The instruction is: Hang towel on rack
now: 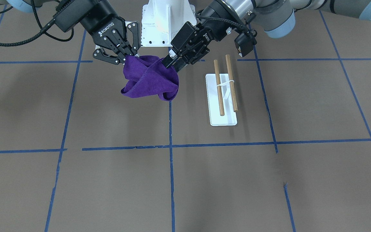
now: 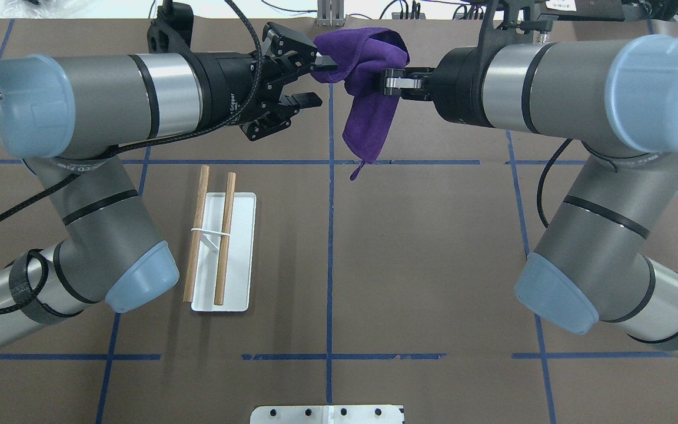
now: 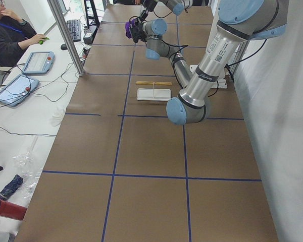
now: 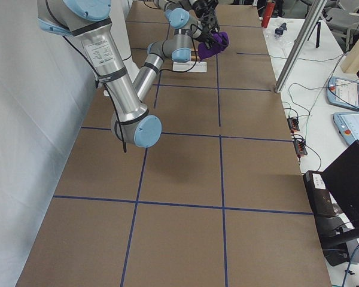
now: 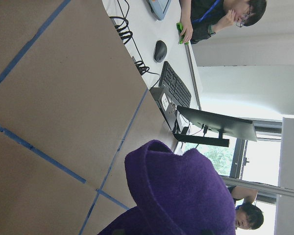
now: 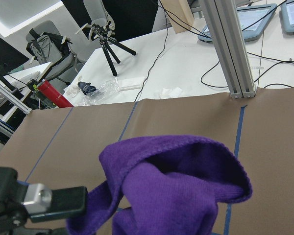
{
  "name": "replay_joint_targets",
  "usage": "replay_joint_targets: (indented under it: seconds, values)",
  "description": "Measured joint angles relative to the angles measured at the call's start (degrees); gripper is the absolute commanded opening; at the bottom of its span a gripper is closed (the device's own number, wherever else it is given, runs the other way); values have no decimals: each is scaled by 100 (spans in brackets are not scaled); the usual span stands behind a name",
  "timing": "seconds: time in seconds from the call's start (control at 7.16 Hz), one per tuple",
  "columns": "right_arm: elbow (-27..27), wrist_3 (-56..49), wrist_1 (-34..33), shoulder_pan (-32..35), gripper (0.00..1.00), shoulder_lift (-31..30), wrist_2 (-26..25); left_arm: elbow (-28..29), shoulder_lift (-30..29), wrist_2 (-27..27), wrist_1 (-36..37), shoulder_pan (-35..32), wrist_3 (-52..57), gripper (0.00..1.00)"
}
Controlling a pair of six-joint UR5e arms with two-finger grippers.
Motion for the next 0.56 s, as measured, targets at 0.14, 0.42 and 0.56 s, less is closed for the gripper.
replay_joint_targets:
  seconds: [0.14,0.42,0.56]
  values:
    - [15,0,0,4,0,-3,5,8,0,5,-4,-2,-4,47]
    - [31,0,-6,5,0,-6,9,37,-11,9,-16,-3,-15,25]
    - [34,0,-8,2,0,-6,7,42,-29,9,-14,-3,-23,18]
